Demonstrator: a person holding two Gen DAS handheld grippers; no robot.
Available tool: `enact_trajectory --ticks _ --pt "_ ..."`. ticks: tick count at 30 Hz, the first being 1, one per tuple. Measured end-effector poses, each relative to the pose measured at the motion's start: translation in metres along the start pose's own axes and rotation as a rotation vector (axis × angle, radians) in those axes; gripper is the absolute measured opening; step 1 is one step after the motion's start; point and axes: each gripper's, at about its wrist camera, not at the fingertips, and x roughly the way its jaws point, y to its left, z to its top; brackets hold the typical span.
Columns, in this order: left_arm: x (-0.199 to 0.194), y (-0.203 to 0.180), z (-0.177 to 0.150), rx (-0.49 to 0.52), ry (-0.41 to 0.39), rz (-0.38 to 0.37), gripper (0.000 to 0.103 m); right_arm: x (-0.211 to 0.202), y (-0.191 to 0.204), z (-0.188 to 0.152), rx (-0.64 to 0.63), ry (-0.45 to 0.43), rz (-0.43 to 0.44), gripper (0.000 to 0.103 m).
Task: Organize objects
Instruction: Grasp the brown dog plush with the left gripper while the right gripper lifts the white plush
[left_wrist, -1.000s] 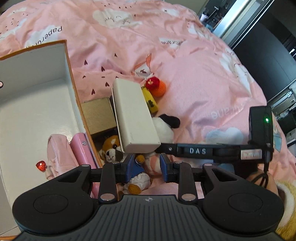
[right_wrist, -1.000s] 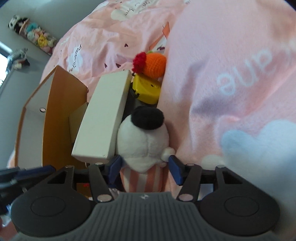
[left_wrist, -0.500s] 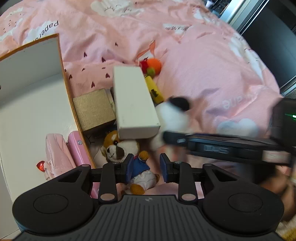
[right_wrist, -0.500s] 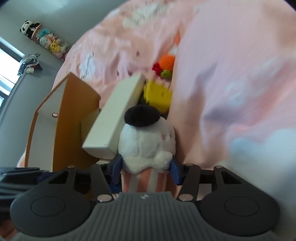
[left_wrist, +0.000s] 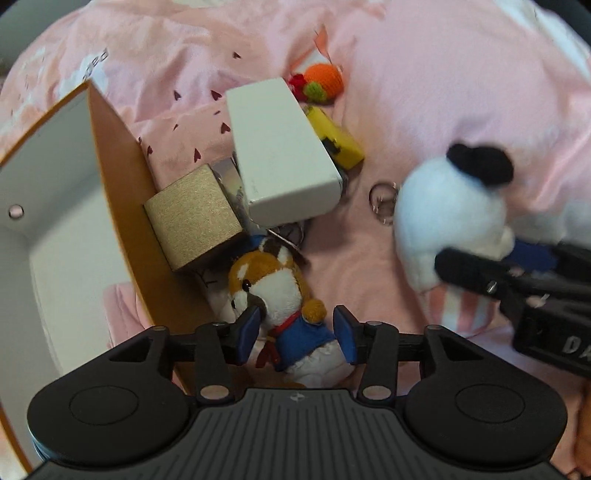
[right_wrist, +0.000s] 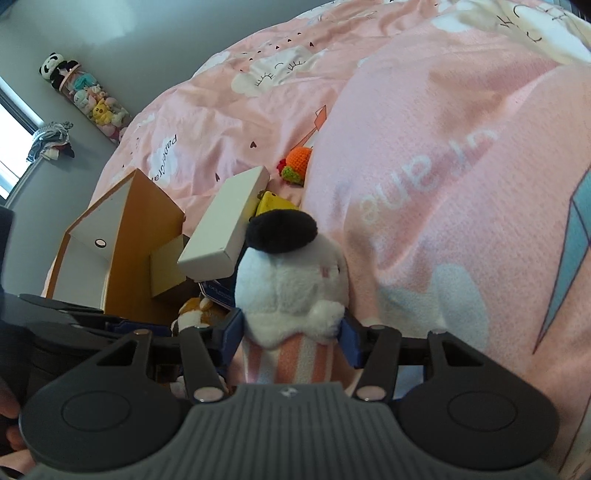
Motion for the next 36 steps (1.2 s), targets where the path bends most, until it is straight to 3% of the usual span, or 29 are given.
enact_trajectory --ticks 5,11,21,28,29,36 --pt "0.004 -0.015 0.001 0.108 0.019 0.075 0.055 0.002 -0.003 0.0 0.013 -0.007 0.021 0.057" --pt "0.024 -0.01 0.006 0.058 0.142 0.033 0.054 0.003 -0.004 0.0 0.021 -0.012 0.033 0.057" --pt "0.039 -0.01 0.011 0.016 0.173 0.057 0.052 0.006 -0.005 -0.002 0.012 0.005 0.038 0.058" --pt "0.015 -0.001 -0.005 -0.024 0.052 0.04 0.035 0.002 -0.005 -0.003 0.018 0.003 0.059 0.057" --pt "0.009 0.003 -0.007 -0.039 0.027 0.026 0.03 0.0 -0.004 -0.003 0.017 0.003 0.064 0.056" --pt "-0.028 0.027 -0.018 -0.145 -0.157 -0.114 0.022 -0.017 0.007 0.003 0.027 -0.023 0.089 0.056"
